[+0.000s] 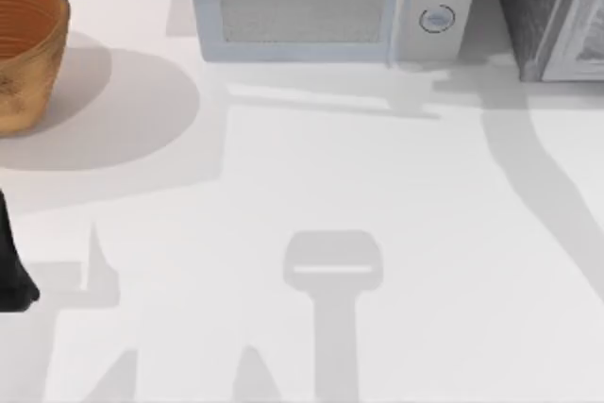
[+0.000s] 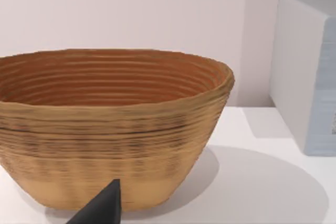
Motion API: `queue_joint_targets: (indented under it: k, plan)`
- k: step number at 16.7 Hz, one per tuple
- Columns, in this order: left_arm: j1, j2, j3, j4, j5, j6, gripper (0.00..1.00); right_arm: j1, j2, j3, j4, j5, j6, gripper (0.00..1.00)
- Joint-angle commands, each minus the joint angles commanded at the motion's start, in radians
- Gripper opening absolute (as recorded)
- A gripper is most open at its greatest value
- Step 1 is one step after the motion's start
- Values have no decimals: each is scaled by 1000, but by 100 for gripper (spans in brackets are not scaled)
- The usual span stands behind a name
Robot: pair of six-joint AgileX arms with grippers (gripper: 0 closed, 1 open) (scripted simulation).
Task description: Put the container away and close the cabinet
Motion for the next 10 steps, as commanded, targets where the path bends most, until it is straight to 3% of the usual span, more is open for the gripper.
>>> queue_joint_targets:
  k: [10]
  plan:
    - [0,0,0,0,0,0,100,-107,129,112,39,-63,-11,100]
